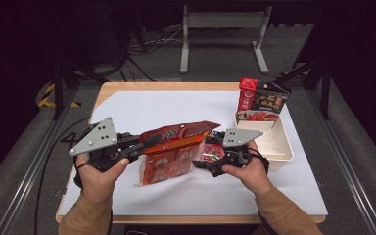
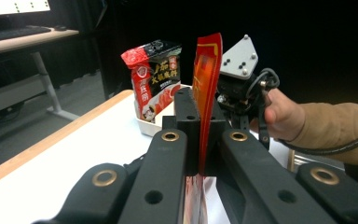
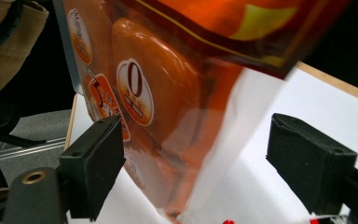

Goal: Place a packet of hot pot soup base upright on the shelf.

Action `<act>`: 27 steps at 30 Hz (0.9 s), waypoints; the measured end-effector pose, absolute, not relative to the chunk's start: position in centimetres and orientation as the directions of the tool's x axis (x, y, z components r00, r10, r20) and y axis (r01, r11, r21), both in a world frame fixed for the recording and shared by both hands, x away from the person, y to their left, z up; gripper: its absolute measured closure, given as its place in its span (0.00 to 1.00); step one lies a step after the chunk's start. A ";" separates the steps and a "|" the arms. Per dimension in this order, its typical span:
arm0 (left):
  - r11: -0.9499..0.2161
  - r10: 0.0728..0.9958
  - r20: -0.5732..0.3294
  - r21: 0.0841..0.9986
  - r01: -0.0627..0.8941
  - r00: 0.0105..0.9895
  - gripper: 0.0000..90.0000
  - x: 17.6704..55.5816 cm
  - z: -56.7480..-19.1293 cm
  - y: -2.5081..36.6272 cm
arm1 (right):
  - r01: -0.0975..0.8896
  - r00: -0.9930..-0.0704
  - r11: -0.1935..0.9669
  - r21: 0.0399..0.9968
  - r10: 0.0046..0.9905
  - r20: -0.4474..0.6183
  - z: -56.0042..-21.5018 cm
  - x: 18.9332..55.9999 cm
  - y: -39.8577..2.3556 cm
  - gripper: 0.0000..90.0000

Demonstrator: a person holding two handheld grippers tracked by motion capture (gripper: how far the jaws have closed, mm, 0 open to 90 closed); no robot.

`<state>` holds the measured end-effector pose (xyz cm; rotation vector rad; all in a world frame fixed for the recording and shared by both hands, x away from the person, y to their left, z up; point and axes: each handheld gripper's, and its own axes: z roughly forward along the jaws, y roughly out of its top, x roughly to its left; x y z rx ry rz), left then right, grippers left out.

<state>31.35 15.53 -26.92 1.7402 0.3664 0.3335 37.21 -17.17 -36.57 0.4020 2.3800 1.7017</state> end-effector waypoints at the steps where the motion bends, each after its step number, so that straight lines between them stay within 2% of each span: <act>1: -0.185 0.417 0.018 0.981 0.065 0.909 1.00 31.3 -27.0 15.4 | 0.101 -0.948 0.302 0.948 0.318 -0.001 -36.7 37.2 -17.1 0.21; 17: -0.177 0.382 0.008 0.982 0.064 0.924 1.00 31.4 -27.4 14.1 | 0.014 -0.972 0.286 0.958 0.229 -0.054 -37.5 37.3 -15.5 0.20; 19: -0.177 0.381 0.010 0.982 0.062 0.924 1.00 31.3 -27.4 14.1 | 0.008 -0.970 0.303 0.953 0.235 -0.067 -37.6 37.2 -15.2 0.26; 23: -0.176 0.381 0.014 0.983 0.057 0.924 1.00 31.3 -27.4 14.1 | 0.010 -0.972 0.302 0.953 0.226 -0.061 -37.7 37.1 -15.1 0.30; 27: -0.179 0.387 0.011 0.982 0.064 0.922 1.00 31.3 -27.5 14.1 | 0.007 -0.971 0.316 0.949 0.230 -0.069 -37.6 36.7 -15.1 0.48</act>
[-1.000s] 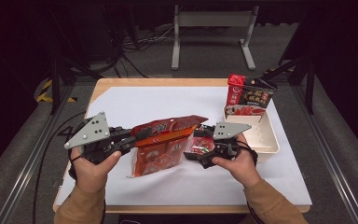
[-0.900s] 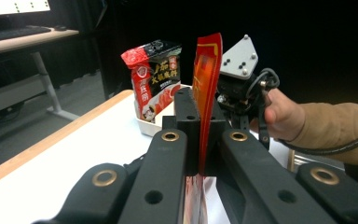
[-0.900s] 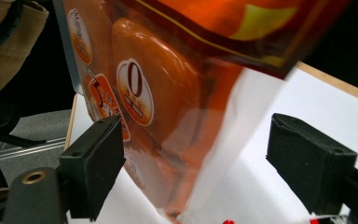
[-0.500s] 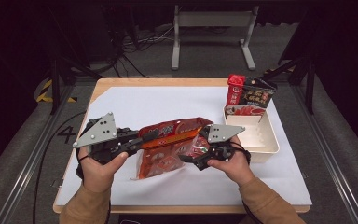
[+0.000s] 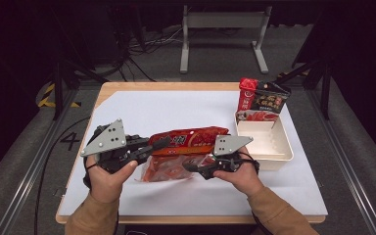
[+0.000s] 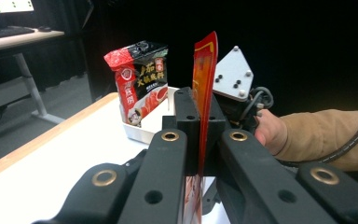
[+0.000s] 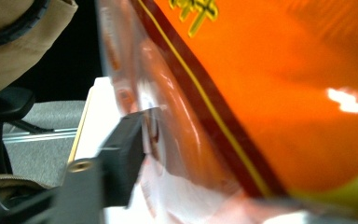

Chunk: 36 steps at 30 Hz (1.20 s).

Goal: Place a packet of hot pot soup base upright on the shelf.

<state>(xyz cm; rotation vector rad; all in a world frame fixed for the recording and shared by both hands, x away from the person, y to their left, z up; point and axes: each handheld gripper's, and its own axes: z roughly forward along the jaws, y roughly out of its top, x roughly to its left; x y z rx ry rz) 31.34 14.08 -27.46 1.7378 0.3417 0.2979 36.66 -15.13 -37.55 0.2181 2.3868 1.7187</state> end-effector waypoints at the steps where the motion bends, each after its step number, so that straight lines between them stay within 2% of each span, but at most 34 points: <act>1: -0.180 0.386 0.010 0.981 0.065 0.922 1.00 31.3 -27.5 14.0 | 0.002 -0.972 0.326 0.945 0.223 -0.075 -37.5 36.5 -15.1 0.54; 3: -0.180 0.388 0.011 0.982 0.064 0.922 1.00 31.3 -27.5 14.0 | -0.011 -0.973 0.345 0.939 0.212 -0.090 -37.4 36.3 -15.1 0.65; 7: -0.178 0.392 0.010 0.982 0.065 0.920 1.00 31.4 -27.5 14.2 | -0.033 -0.975 0.371 0.928 0.191 -0.111 -37.0 36.0 -15.0 0.74; 11: -0.182 0.415 -0.002 0.980 0.085 0.910 1.00 31.5 -27.5 14.4 | -0.038 -0.976 0.393 0.919 0.183 -0.119 -36.7 35.8 -15.0 0.77; 22: -0.174 0.405 -0.002 0.982 0.079 0.914 1.00 31.7 -27.5 14.7 | -0.043 -0.972 0.429 0.902 0.192 -0.137 -35.6 35.2 -15.3 0.78; 25: -0.192 0.419 0.005 0.978 0.083 0.908 0.97 31.9 -27.6 14.8 | -0.033 -0.972 0.438 0.898 0.195 -0.131 -35.4 35.2 -15.5 0.78; 30: -0.204 0.454 0.005 0.974 0.098 0.891 0.88 32.2 -27.8 15.0 | -0.014 -0.969 0.457 0.890 0.214 -0.125 -35.0 35.2 -15.9 0.78; 32: -0.186 0.485 -0.013 0.976 0.118 0.874 0.78 32.3 -27.9 15.3 | 0.000 -0.968 0.465 0.885 0.223 -0.117 -34.8 35.2 -16.1 0.78; 33: -0.175 0.506 -0.020 0.976 0.126 0.862 0.63 32.4 -28.0 15.7 | 0.009 -0.966 0.470 0.882 0.234 -0.115 -34.7 35.1 -16.3 0.78; 36: -0.160 0.540 -0.045 0.975 0.155 0.841 0.46 32.8 -28.2 16.3 | 0.021 -0.964 0.469 0.883 0.245 -0.107 -34.5 35.1 -16.8 0.78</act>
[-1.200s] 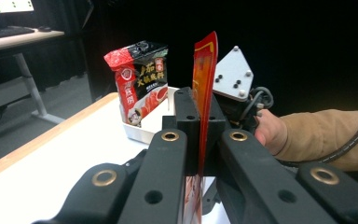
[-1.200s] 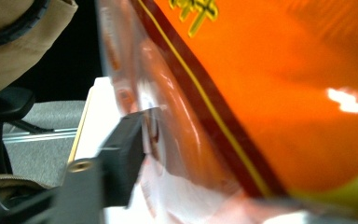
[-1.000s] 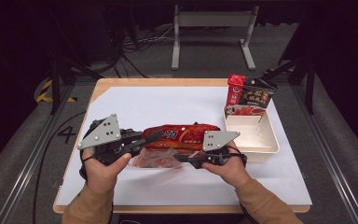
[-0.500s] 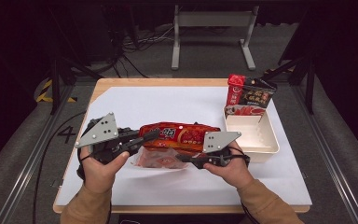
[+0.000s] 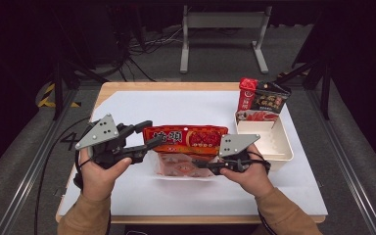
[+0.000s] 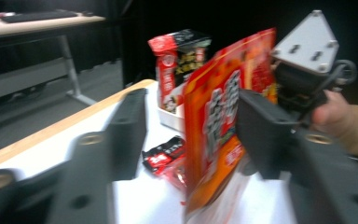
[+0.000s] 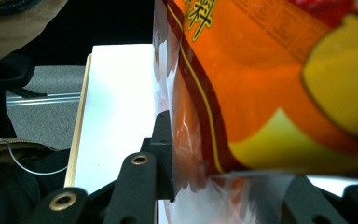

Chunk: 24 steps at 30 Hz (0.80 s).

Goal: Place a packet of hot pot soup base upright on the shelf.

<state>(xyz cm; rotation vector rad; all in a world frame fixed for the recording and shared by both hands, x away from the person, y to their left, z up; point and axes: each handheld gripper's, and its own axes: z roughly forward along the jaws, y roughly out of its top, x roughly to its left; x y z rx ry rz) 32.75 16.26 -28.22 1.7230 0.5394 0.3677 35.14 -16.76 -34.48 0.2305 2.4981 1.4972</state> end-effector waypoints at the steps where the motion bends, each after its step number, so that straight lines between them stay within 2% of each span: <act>1: -0.160 0.540 -0.045 0.975 0.155 0.841 0.40 32.8 -28.2 16.3 | 0.021 -0.964 0.469 0.883 0.245 -0.107 -34.5 35.1 -16.8 0.78; 2: -0.162 0.548 -0.051 0.973 0.166 0.835 0.40 32.9 -28.4 16.4 | 0.027 -0.963 0.465 0.885 0.251 -0.102 -34.3 35.1 -17.0 0.78; 3: -0.172 0.563 -0.053 0.969 0.179 0.825 0.33 33.2 -28.7 16.7 | 0.032 -0.961 0.456 0.889 0.259 -0.099 -34.0 35.1 -17.3 0.78; 8: -0.186 0.587 -0.050 0.963 0.195 0.808 0.23 33.8 -29.3 17.4 | 0.048 -0.953 0.433 0.900 0.291 -0.089 -32.8 35.0 -18.3 0.78; 24: -0.244 0.671 -0.049 0.927 0.284 0.740 0.20 35.4 -32.4 20.0 | 0.089 -0.904 0.425 0.901 0.414 -0.106 -27.6 36.0 -22.6 0.78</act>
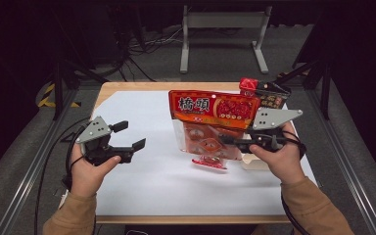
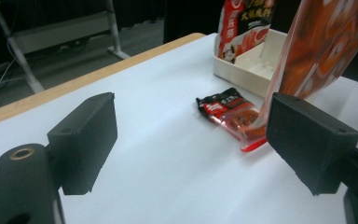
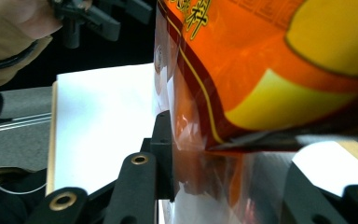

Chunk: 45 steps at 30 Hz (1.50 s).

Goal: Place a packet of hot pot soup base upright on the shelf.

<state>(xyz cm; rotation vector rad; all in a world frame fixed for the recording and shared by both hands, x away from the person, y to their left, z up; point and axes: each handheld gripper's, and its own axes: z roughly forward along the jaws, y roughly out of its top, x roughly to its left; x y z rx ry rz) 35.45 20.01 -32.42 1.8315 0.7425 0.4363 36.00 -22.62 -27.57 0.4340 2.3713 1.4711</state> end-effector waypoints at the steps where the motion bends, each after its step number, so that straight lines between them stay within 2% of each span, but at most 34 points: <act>1: -0.244 0.674 -0.050 0.927 0.286 0.737 0.20 35.5 -32.6 20.2 | 0.095 -0.899 0.421 0.902 0.425 -0.104 -27.4 36.1 -22.9 0.78; 14: -0.271 0.701 -0.061 0.899 0.344 0.710 0.19 36.3 -34.5 21.2 | 0.122 -0.846 0.371 0.920 0.523 -0.099 -25.4 37.7 -26.4 0.78; 45: -0.285 0.719 -0.096 0.863 0.417 0.689 0.18 37.4 -36.2 21.7 | 0.194 -0.703 0.250 0.949 0.710 -0.043 -25.7 39.0 -33.6 0.78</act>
